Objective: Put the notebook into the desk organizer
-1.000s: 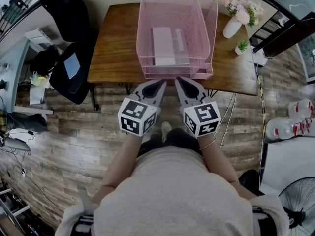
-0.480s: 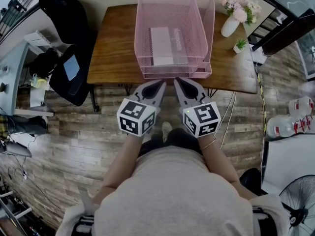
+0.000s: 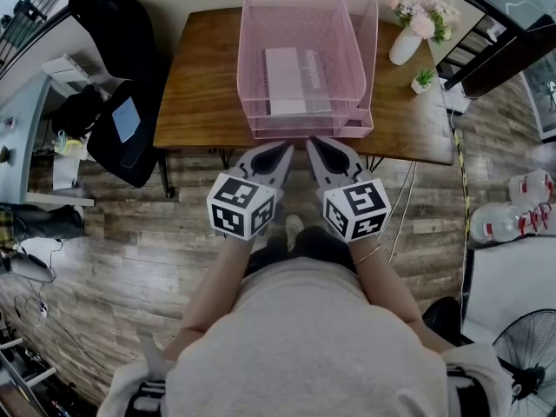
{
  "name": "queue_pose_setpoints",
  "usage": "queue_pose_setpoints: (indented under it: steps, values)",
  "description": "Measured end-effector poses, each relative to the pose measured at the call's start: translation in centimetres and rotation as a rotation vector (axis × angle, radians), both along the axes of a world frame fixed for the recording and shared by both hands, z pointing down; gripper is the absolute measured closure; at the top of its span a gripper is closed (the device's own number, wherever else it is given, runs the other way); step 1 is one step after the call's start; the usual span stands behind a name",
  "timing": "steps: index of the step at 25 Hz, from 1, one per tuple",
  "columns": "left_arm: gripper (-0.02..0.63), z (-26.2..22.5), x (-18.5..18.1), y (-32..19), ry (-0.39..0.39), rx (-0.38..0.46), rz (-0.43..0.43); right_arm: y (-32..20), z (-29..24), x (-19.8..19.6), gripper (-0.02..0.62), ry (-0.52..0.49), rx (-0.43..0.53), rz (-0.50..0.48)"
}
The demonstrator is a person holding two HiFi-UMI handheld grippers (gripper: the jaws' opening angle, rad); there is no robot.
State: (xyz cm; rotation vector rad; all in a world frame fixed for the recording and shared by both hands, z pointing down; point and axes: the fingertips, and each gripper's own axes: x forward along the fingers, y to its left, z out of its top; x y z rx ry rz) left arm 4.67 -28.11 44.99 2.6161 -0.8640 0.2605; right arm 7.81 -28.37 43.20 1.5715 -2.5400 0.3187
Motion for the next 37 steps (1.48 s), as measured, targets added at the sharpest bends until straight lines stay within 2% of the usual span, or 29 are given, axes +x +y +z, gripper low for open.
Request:
queue_pose_setpoints:
  steps: [6, 20, 37]
  values:
    - [0.595, -0.07, 0.06, -0.14, 0.006, -0.008, 0.0, 0.01, -0.01, 0.4, 0.586, -0.01, -0.004, 0.018]
    - [0.595, 0.58, 0.66, 0.23, 0.022, -0.041, 0.008, 0.68, 0.2, -0.53, 0.586, 0.025, 0.0, -0.015]
    - [0.595, 0.82, -0.05, -0.72, 0.026, -0.04, -0.024, -0.01, 0.84, -0.3, 0.586, 0.019, -0.025, -0.023]
